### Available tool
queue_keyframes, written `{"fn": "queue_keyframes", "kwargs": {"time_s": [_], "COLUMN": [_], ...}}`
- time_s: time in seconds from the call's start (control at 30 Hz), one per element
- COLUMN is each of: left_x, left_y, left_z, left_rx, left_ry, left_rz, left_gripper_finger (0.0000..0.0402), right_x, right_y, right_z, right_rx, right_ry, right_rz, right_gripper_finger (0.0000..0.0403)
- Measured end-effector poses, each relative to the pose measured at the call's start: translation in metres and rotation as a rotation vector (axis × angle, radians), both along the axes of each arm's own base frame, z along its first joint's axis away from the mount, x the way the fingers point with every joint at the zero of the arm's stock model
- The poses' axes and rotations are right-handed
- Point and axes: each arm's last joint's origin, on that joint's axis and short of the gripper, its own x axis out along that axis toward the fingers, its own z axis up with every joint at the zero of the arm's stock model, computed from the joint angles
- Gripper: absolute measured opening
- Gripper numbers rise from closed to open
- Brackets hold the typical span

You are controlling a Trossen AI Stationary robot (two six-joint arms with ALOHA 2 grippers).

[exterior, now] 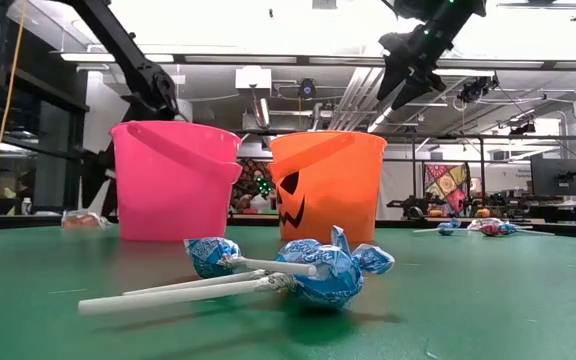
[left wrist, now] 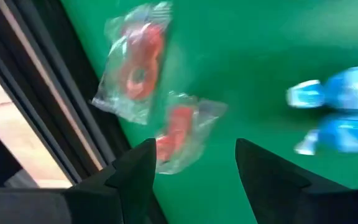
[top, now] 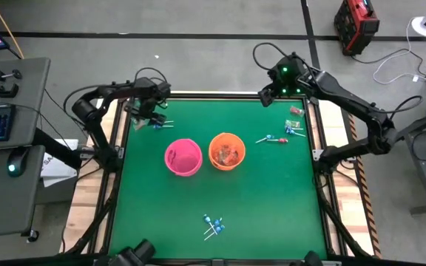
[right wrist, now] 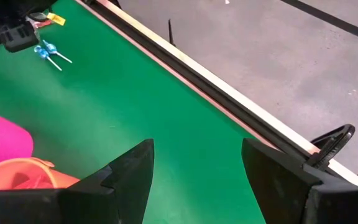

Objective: Sort candy by brand, put in halloween buckets
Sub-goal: Put the orange gummy into the orange bucket

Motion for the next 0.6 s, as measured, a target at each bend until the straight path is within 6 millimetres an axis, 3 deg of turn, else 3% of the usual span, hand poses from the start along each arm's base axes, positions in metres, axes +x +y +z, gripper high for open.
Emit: {"fn": "queue_keyframes", "kwargs": {"time_s": [0.23,0.33,0.43,0.53,0.6], "left_x": [-0.011,-0.011,-0.01,-0.009,-0.009], "left_y": [0.001,0.0,0.002,0.003,0.003], "left_z": [-0.008,-0.009,-0.01,-0.007,0.004], "left_rx": [-0.037,-0.052,-0.041,-0.028,0.003], "left_ry": [0.009,0.002,-0.014,-0.03,-0.055], "left_rz": [-0.008,-0.036,-0.06,-0.069,-0.088], "left_gripper_finger": [0.019,0.0129,0.0033,0.0015,0.0008], "right_x": [0.0,0.0,0.0,0.0,0.0], "right_y": [0.0,0.0,0.0,0.0,0.0], "right_z": [0.0,0.0,0.0,0.0,0.0], "right_rx": [0.0,0.0,-0.008,-0.01,-0.01], "right_ry": [0.0,0.001,0.007,0.009,0.009], "right_rz": [0.0,0.0,0.011,0.014,0.014], "right_gripper_finger": [0.0236,0.0236,0.0236,0.0236,0.0236]}}
